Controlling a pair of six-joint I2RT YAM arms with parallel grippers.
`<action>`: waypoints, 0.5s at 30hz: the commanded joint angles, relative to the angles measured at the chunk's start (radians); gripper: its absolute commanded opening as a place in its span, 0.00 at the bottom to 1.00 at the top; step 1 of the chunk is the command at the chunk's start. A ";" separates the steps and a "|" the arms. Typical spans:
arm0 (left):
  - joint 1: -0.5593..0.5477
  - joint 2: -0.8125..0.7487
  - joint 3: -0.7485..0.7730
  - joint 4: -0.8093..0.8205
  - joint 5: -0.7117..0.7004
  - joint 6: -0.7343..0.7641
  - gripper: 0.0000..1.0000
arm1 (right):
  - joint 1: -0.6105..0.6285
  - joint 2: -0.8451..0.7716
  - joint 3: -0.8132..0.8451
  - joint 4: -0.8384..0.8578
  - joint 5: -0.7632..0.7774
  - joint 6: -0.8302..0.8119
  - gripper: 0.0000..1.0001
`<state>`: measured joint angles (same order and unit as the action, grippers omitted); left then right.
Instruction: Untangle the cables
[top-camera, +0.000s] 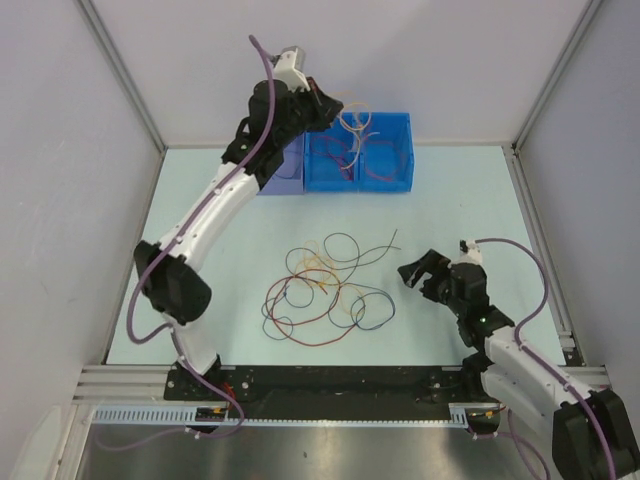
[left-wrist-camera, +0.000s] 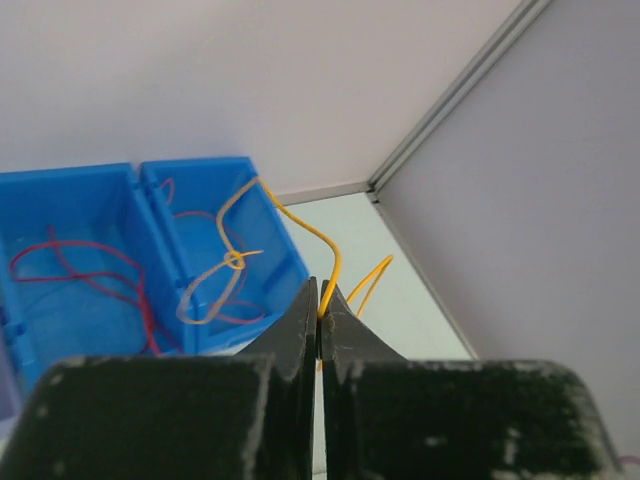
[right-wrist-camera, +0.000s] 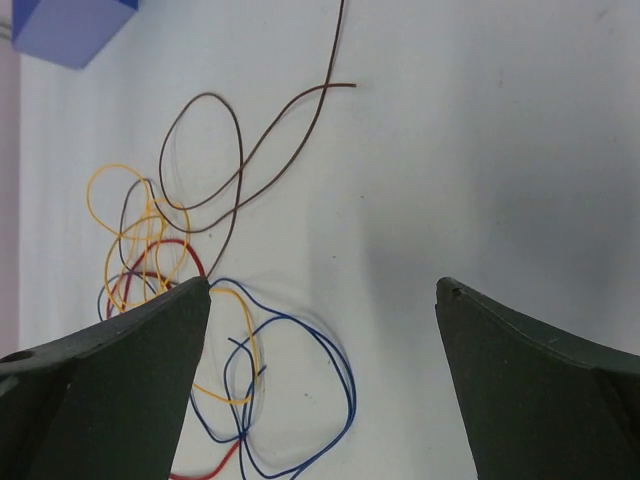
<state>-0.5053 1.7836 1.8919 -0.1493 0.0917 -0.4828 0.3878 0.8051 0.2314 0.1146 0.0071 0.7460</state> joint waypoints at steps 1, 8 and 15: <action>0.005 0.120 0.101 0.226 0.124 -0.068 0.00 | -0.059 -0.052 -0.053 0.129 -0.077 0.061 1.00; 0.005 0.417 0.318 0.384 0.140 -0.155 0.00 | -0.087 0.041 -0.037 0.171 -0.148 0.055 0.99; 0.002 0.615 0.447 0.542 0.074 -0.312 0.00 | -0.095 0.043 -0.044 0.191 -0.167 0.052 0.98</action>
<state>-0.5053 2.3405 2.2501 0.2405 0.2089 -0.6834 0.2985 0.8516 0.1768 0.2344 -0.1383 0.7937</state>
